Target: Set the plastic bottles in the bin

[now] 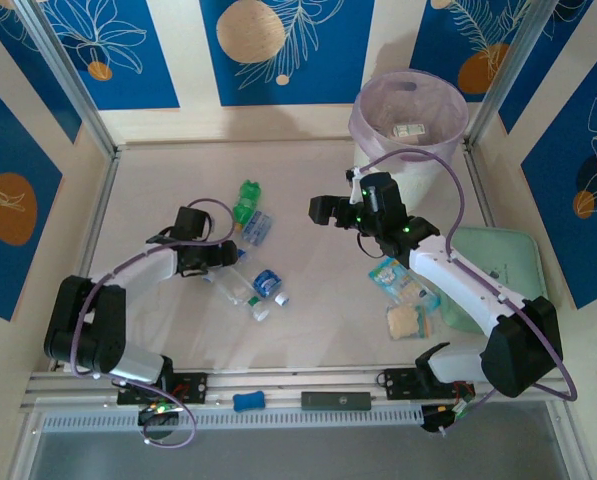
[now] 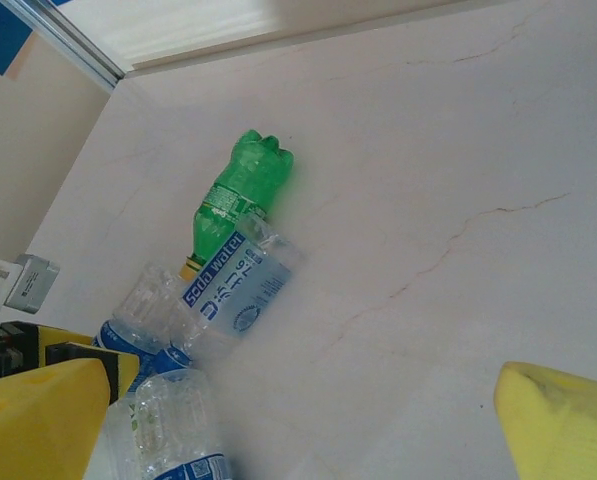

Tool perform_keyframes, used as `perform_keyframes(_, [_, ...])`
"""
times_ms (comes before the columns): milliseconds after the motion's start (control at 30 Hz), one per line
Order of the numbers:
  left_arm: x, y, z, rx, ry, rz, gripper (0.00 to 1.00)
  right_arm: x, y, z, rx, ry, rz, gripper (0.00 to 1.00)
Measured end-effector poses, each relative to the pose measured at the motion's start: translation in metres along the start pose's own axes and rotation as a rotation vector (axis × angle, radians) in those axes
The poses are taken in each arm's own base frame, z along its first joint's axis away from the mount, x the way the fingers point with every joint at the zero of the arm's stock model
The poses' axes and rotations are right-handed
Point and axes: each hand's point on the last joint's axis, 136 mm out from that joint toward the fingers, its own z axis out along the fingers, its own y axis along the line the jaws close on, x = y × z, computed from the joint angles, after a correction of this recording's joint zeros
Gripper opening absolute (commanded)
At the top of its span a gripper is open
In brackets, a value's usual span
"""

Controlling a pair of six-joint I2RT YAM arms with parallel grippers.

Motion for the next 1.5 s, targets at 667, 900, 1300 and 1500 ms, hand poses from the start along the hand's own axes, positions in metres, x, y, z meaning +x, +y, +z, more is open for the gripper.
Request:
perform_keyframes(667, [-0.004, 0.004, 0.028, -0.017, 0.051, 0.001, 0.65, -0.005, -0.003, -0.011, 0.03, -0.025, -0.019, 0.99])
perform_keyframes(900, [-0.005, 0.004, 0.027, -0.014, 0.049, 0.003, 0.58, -0.004, -0.005, -0.011, 0.036, -0.02, -0.019, 0.99])
perform_keyframes(1300, [-0.019, -0.007, 0.001, 0.033, -0.027, 0.001, 0.5, -0.004, -0.003, -0.011, 0.025, -0.021, -0.011, 0.99])
perform_keyframes(1500, [-0.033, -0.033, -0.049, 0.186, -0.166, -0.016, 0.47, -0.008, 0.013, -0.009, -0.061, -0.028, 0.022, 0.99])
